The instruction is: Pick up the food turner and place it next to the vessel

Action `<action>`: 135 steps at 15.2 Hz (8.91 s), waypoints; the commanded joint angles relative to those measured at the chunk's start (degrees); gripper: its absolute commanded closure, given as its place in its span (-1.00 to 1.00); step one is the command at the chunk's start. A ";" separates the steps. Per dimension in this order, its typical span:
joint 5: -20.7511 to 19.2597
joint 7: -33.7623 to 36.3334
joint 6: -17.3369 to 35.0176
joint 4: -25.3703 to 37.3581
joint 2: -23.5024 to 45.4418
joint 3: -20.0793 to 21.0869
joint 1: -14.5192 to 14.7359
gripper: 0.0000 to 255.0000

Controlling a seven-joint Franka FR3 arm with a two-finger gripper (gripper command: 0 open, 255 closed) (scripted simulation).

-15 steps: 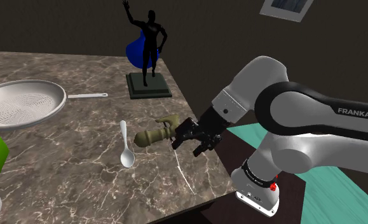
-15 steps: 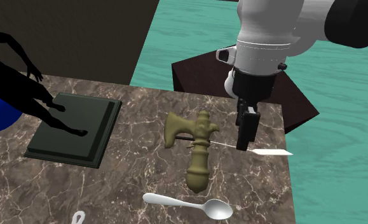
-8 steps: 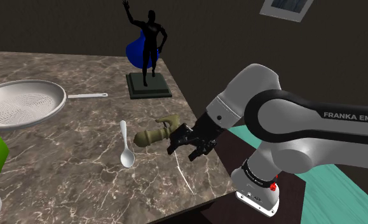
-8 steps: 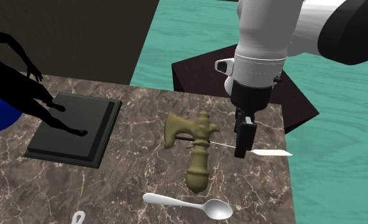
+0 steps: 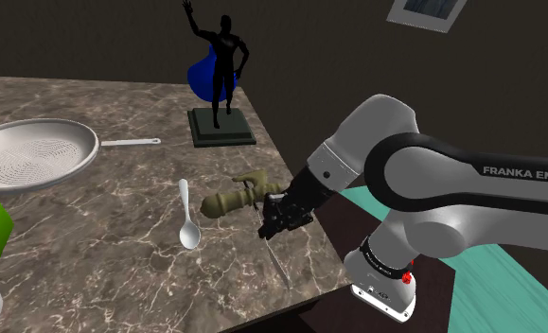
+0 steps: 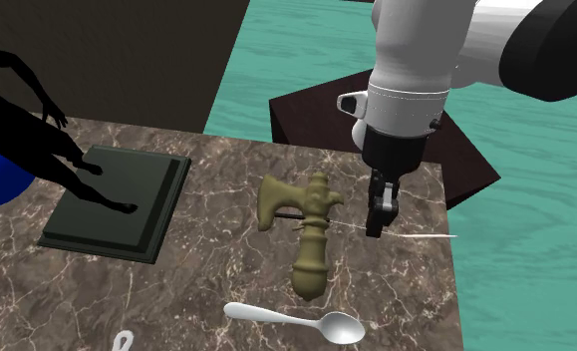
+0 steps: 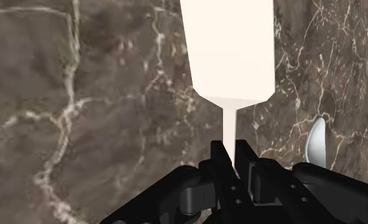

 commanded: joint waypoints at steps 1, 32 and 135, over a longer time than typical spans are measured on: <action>-0.05 0.01 -0.08 -0.13 0.02 0.04 0.02 1.00; -18.98 10.37 -18.34 14.90 -5.78 -13.20 -6.34 1.00; -31.96 -34.98 -12.13 58.33 67.63 -47.66 -20.47 1.00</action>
